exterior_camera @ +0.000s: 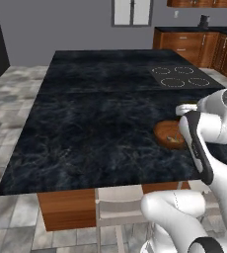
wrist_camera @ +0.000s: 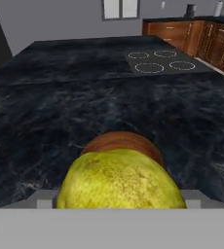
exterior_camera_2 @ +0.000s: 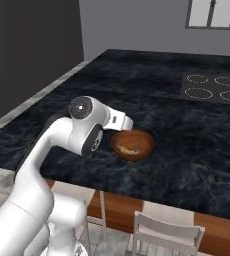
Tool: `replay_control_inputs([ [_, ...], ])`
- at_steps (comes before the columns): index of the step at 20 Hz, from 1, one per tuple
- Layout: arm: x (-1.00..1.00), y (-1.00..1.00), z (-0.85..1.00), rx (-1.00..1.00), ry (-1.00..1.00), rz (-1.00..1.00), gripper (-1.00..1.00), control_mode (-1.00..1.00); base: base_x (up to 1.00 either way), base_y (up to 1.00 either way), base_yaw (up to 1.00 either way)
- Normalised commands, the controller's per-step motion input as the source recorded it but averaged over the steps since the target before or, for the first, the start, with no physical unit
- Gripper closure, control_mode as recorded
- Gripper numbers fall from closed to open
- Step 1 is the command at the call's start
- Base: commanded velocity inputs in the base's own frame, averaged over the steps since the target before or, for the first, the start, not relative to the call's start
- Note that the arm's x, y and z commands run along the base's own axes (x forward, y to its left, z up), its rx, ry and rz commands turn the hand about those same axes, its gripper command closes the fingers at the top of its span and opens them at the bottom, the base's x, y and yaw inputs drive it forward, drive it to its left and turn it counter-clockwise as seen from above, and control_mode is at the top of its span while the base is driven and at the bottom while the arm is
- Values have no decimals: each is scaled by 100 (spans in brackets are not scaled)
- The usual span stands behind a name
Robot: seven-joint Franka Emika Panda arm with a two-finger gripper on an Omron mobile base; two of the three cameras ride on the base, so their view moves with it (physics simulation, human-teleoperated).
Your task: Retrieve the pear and banana from the fridge and place them into the bowl on the dining table.
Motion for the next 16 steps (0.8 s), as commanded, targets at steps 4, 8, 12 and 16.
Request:
replay_control_inputs([
  [4,28,-33,-29,0,33,-2,100,-100,0,0,0],
  [8,37,-22,-40,0,23,0,100,-100,0,0,0],
  [12,43,-14,-46,0,11,0,100,-100,0,0,0],
  [16,35,-9,-46,1,2,0,100,-100,0,0,0],
])
